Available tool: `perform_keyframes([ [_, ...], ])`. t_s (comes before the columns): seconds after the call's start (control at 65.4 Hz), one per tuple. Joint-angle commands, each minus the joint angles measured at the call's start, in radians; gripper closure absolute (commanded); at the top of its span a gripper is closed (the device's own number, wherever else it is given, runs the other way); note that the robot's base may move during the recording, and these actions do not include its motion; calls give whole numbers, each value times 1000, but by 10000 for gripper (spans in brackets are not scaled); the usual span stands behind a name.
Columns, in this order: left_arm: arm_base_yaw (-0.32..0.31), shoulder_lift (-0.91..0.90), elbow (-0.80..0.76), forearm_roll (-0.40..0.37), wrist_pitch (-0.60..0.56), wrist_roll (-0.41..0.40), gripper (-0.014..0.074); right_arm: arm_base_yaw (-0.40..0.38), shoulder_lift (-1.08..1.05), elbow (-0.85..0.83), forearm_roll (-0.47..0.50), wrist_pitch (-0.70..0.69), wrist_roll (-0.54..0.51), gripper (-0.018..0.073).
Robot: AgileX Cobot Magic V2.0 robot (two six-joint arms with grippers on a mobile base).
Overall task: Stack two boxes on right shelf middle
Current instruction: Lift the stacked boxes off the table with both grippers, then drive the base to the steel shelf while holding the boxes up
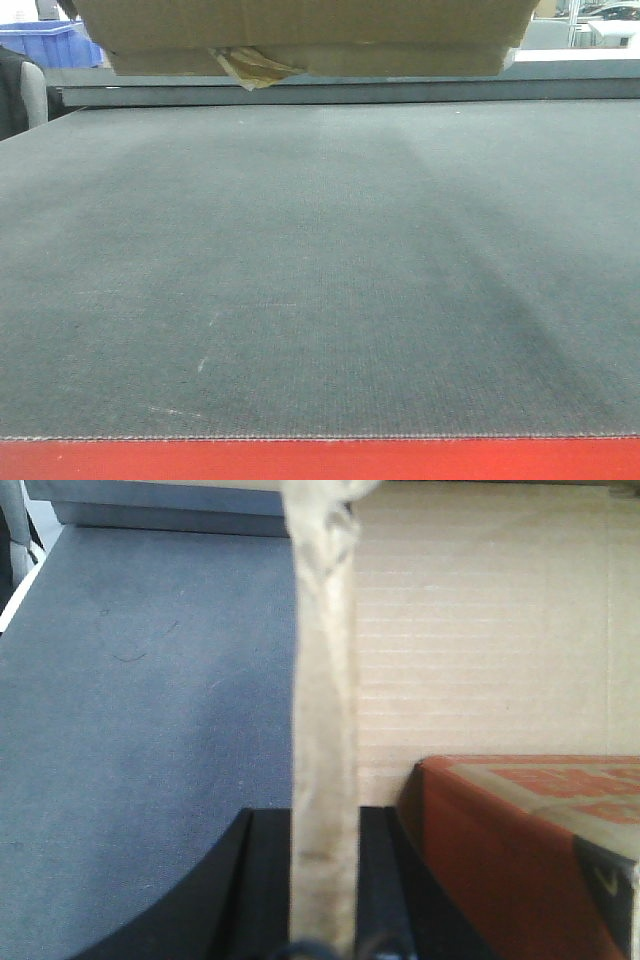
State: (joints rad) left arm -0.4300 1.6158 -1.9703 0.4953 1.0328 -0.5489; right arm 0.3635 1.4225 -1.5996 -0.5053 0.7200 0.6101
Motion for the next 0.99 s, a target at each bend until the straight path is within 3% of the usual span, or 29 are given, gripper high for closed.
perform_keyframes([
  [0.0, 6, -24, -9, 57, -30, -5, 707, -14, -14, -16, -52, -23, 2, 711],
  [0.978, 6, -24, -9, 57, -30, -5, 707, -14, -14, -16, -52, -23, 2, 711],
])
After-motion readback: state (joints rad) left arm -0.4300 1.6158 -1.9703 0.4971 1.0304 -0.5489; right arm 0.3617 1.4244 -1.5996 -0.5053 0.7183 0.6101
